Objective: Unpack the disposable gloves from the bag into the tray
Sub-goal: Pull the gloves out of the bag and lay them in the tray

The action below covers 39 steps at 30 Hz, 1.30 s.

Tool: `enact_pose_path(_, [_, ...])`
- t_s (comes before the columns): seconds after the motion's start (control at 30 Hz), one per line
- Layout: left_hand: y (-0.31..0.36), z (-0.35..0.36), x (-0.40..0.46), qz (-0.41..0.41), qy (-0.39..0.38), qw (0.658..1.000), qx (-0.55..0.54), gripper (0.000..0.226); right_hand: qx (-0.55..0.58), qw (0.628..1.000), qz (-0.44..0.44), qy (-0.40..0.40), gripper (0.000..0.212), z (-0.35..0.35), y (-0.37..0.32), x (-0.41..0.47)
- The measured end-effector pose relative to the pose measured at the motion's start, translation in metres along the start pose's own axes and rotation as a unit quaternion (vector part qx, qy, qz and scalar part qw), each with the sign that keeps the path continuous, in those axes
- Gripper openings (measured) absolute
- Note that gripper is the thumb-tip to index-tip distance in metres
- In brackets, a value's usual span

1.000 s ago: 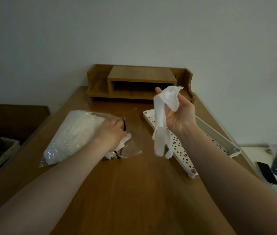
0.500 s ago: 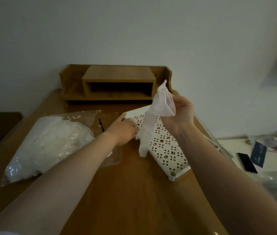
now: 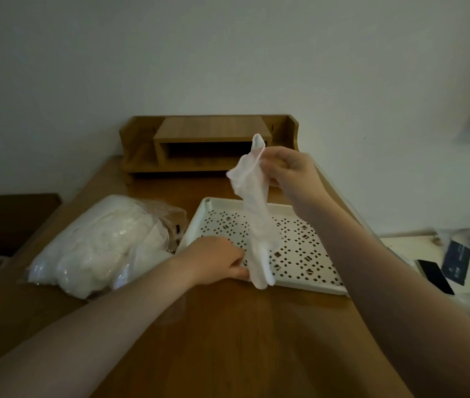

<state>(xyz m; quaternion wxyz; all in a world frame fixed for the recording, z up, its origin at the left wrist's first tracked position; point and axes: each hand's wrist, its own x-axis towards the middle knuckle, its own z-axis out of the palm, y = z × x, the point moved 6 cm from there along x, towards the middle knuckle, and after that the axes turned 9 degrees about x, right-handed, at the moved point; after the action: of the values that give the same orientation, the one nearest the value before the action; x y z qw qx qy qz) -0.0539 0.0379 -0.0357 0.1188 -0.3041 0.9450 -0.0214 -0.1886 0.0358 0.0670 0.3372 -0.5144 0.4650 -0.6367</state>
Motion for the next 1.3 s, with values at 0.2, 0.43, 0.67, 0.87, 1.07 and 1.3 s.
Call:
enact_pose_path(0.2, [-0.020,-0.044,-0.019,-0.122,0.166,0.960,-0.187,0.025,-0.038,0.998,0.046,-0.037,0.023,0.006,0.003,-0.004])
enact_pose_path(0.43, [-0.056,-0.082,-0.012,-0.152,0.264,0.815,-0.493,0.075,-0.134,0.981,0.048,-0.129,0.033,0.017,0.007,-0.006])
enact_pose_path(0.67, [-0.049,-0.088,0.012,-0.094,0.150,0.864,-0.471,0.046,-0.030,0.978,0.088,-0.189,0.024,0.012,0.018,-0.013])
enact_pose_path(0.87, [-0.044,-0.094,0.009,-0.130,0.220,0.870,-0.421,0.033,0.047,0.967,0.185,-0.170,0.055,0.002,0.045,-0.021])
enact_pose_path(1.07, [-0.054,-0.089,-0.004,-0.160,0.269,0.811,-0.495,0.029,-0.039,0.920,0.254,-0.295,0.022,-0.007,0.058,-0.044])
enact_pose_path(1.3, [-0.061,-0.026,0.023,-0.227,0.179,0.885,-0.365,0.025,-0.269,0.873,0.319,-0.253,0.013,-0.066,0.074,-0.041])
